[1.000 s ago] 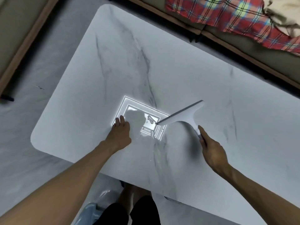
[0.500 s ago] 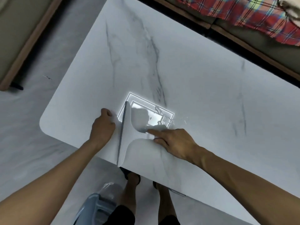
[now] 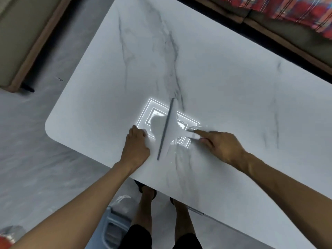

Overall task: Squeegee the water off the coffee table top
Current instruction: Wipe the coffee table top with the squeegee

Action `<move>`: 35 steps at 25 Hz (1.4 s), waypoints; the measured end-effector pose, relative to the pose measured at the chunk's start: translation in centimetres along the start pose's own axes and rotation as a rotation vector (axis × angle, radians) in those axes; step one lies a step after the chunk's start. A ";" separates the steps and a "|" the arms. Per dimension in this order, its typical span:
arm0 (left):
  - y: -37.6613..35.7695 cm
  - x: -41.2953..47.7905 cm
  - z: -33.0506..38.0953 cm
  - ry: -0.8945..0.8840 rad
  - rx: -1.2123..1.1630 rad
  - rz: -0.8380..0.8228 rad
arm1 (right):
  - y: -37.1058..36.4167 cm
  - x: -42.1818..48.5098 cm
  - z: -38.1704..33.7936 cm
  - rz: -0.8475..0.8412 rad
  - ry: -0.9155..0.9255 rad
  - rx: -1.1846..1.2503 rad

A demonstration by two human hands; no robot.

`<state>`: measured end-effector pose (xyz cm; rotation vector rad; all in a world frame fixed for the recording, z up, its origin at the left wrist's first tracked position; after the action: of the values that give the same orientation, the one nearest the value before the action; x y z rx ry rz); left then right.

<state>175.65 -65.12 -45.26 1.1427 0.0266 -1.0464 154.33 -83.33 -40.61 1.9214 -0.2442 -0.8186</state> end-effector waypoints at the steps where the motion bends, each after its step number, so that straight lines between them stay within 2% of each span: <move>1: -1.0 0.2 0.6 0.017 0.063 -0.038 | 0.6 -1.4 2.5 0.009 -0.056 -0.014; 4: -2.5 0.9 0.9 0.147 0.159 -0.122 | 2.2 -5.8 8.5 0.057 -0.218 0.003; 6: -2.6 1.2 1.0 0.162 0.172 -0.134 | 2.9 -8.2 10.6 0.072 -0.278 -0.001; 9: -1.3 1.1 0.8 0.118 0.105 -0.019 | 3.1 -8.6 9.3 0.086 -0.296 0.078; 11: 0.5 0.6 -0.6 0.173 -0.061 0.157 | 2.2 -7.1 5.6 0.096 -0.238 0.142; 14: 2.9 -0.5 -3.7 0.318 -0.244 0.357 | -0.9 -3.9 -2.8 0.056 -0.026 0.183; 17: 3.4 -1.7 -5.5 0.301 -0.113 0.296 | -5.2 -2.3 -10.4 -0.086 0.171 0.139; 19: 2.7 -2.5 -5.7 0.230 -0.006 0.215 | -7.1 -2.3 -12.2 -0.166 0.233 0.091; 23: 0.9 -2.8 -4.2 0.068 0.161 0.106 | -6.2 -5.1 -6.8 -0.077 0.151 0.133; 26: -0.2 -2.0 -4.4 0.116 0.291 -0.051 | -4.1 -9.4 0.3 -0.029 0.042 0.092; 29: -0.5 -1.6 -4.7 0.149 0.285 -0.110 | -2.3 -13.1 5.8 0.006 -0.113 -0.023; 32: 1.0 -2.1 -5.3 0.145 0.141 0.030 | -1.4 -14.8 5.9 0.050 -0.175 -0.073; 35: 3.9 -3.1 -7.9 0.273 -0.067 0.220 | -2.3 -12.0 -0.3 0.027 -0.025 -0.001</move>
<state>180.32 -57.08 -44.56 1.1916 0.1479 -0.6854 145.05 -76.05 -37.28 1.9045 -0.2843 -0.8247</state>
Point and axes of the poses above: each hand's wrist, its own x-axis towards the middle knuckle, its own y-axis out of the back of the hand, z = x × y, the point moved 6 cm from there along x, towards the middle knuckle, and after that the axes turned 9 degrees about z, right-handed, at the moved point
